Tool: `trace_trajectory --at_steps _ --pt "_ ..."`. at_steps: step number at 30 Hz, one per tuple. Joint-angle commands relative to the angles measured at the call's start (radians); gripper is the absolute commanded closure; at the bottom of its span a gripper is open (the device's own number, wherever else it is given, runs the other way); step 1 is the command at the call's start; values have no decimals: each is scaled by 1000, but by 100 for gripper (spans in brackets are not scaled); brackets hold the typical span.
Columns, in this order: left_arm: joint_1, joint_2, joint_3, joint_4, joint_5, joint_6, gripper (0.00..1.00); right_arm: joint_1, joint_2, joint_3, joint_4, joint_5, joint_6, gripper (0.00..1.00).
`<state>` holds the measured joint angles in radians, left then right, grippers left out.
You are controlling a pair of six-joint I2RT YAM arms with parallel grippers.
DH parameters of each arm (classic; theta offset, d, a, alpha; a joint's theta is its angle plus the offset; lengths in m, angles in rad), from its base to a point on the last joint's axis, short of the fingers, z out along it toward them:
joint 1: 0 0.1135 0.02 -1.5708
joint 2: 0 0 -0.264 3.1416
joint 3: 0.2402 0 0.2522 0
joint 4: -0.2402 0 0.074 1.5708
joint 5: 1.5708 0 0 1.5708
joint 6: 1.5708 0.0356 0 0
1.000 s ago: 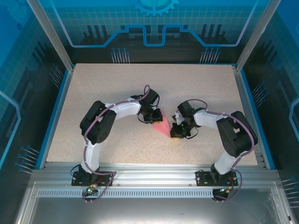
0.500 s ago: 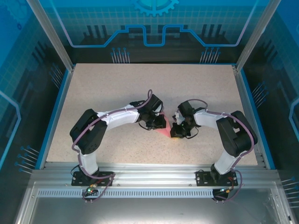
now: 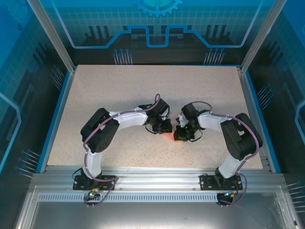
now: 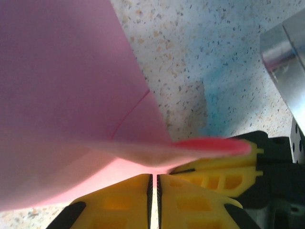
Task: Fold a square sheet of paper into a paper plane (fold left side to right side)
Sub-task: Fourth fold the wing at the center of the table.
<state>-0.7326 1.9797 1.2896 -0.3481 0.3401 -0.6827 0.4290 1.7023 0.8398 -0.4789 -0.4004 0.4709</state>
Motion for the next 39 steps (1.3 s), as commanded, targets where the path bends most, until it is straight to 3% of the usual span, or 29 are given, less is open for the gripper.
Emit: trace_trajectory --at_steps 1,19,39 --pt "-7 19 39 12 39 -13 85 -5 83 -45 -49 138 -8 91" --pt "22 121 85 -23 2 22 85 -6 96 -40 -65 150 -15 91" --pt "193 160 48 13 4 106 86 -9 82 -62 -78 161 -20 91"
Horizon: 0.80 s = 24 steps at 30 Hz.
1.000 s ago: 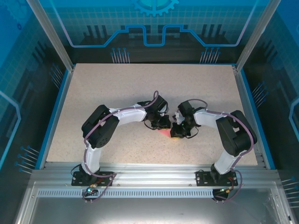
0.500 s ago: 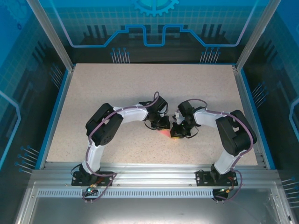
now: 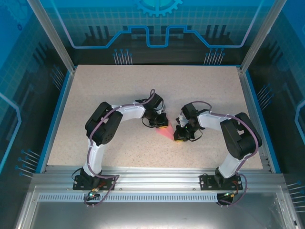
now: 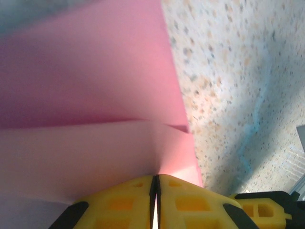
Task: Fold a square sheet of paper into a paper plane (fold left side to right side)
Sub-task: Fourth fold the wing at the center of the table.
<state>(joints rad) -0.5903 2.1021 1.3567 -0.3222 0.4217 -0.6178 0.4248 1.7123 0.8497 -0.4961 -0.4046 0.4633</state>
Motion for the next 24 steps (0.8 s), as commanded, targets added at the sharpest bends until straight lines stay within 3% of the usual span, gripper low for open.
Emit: trace_trajectory --at_steps 1,15,24 --pt "61 39 -16 -18 -78 45 86 -5 71 -71 -63 165 -12 91" --pt "196 76 26 -52 -61 104 85 -6 71 -78 -53 155 -12 91" --pt "238 84 39 -62 -35 125 84 -6 65 -76 -50 144 -10 91"
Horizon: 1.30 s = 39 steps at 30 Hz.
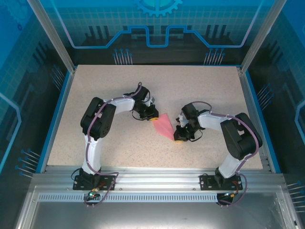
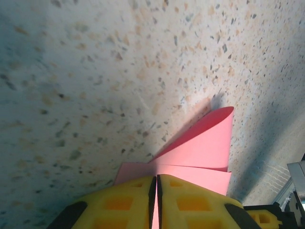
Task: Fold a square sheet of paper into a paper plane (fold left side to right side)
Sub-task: Fourth fold the wing at the center of the table, then turn over the paper at the center of the table.
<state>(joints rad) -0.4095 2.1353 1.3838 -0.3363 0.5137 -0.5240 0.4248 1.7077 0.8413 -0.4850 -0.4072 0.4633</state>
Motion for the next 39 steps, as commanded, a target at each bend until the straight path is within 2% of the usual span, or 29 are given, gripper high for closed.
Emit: trace_trajectory --at_steps 1,10,17,24,27,31,35,39 --pt "59 51 14 -52 -128 33 84 -6 69 -68 -61 147 -12 91" --pt "97 -2 32 -83 -122 33 83 -6 57 -70 -40 119 -12 91" --pt "104 -189 -69 -61 -126 16 76 -6 -52 -61 36 28 -29 86" --pt "97 -472 -351 129 -87 -116 62 -27 -248 -42 34 75 -81 58" --pt "64 -527 -428 223 -63 -184 55 -56 -308 -49 56 102 -84 47" --pt "-28 -507 -420 261 -82 -217 51 -117 -385 -79 113 86 -54 37" --pt "-89 -414 -383 319 -94 -256 48 -151 -433 -118 162 37 -15 34" --pt "-125 -300 -291 305 -94 -252 48 -153 -461 -156 174 24 2 33"
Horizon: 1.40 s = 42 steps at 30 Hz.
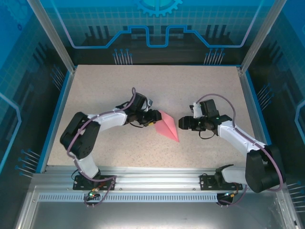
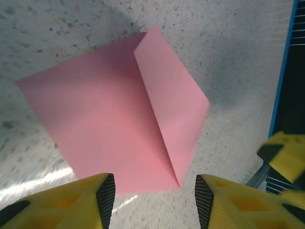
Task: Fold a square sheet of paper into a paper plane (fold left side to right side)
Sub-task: Turn over the paper at the center of the table.
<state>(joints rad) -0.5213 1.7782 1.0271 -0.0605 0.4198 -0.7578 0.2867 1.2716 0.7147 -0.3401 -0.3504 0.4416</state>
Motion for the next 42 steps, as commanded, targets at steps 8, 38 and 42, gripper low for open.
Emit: trace_trajectory --at_steps 8,38,42 --pt "-28 197 160 55 34 -35 51 -23 -55 -81 64 -83 33 33" --pt "22 -390 53 176 70 118 90 -203 -92 18 514 -727 277 1" --pt "22 -448 15 217 84 140 90 -141 -90 28 586 -736 316 0"
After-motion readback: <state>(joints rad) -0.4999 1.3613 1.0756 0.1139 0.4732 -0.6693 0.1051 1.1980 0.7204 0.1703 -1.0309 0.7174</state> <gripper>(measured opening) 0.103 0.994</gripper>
